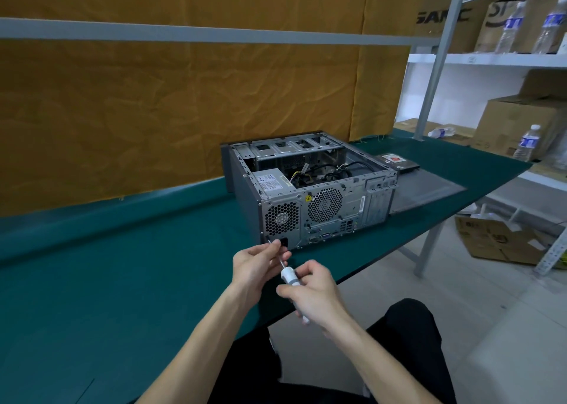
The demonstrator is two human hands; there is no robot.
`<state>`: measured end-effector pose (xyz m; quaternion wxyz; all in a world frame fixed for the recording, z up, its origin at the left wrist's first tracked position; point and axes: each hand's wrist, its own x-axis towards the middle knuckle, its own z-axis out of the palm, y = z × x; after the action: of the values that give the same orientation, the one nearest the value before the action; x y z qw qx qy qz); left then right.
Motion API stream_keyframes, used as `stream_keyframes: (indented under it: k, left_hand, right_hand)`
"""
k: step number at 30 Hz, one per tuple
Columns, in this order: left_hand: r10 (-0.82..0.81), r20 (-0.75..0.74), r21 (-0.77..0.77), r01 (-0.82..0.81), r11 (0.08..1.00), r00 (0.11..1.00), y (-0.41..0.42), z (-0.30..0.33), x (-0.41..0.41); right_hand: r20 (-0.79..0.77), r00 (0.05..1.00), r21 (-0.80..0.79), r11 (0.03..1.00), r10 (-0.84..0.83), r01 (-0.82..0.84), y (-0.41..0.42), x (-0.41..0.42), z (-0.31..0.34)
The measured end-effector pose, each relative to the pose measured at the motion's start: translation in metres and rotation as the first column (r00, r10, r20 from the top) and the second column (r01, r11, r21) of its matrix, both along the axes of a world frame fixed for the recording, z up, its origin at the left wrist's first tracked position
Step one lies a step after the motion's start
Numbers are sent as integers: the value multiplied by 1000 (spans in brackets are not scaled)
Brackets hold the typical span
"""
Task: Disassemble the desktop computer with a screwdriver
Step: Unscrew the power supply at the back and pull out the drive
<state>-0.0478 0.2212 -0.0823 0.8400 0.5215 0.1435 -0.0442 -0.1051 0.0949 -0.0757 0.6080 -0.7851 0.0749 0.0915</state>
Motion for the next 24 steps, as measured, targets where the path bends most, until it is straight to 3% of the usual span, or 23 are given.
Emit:
stream_keyframes:
  k: [2, 4, 6, 14, 24]
  left_hand:
    - [9, -9, -17, -9, 1000, 1000, -1, 1, 0]
    - [1, -15, -73, -2, 997, 1000, -1, 1, -1]
    - [-10, -7, -83, 10, 996, 1000, -1, 0, -3]
    - [-35, -1, -68, 35, 997, 999, -2, -14, -10]
    - [-32, -9, -12, 32, 999, 999, 1, -20, -8]
  right_hand:
    - [-49, 999, 10, 1000, 20, -19, 2, 1, 1]
    - [-188, 978, 209, 977, 89, -49, 2, -1, 3]
    - [-222, 969, 299, 954, 107, -36, 0, -3, 1]
    - [-178, 979, 188, 980, 98, -64, -5, -8, -9]
    - [-219, 969, 228, 971, 118, -67, -3, -9, -9]
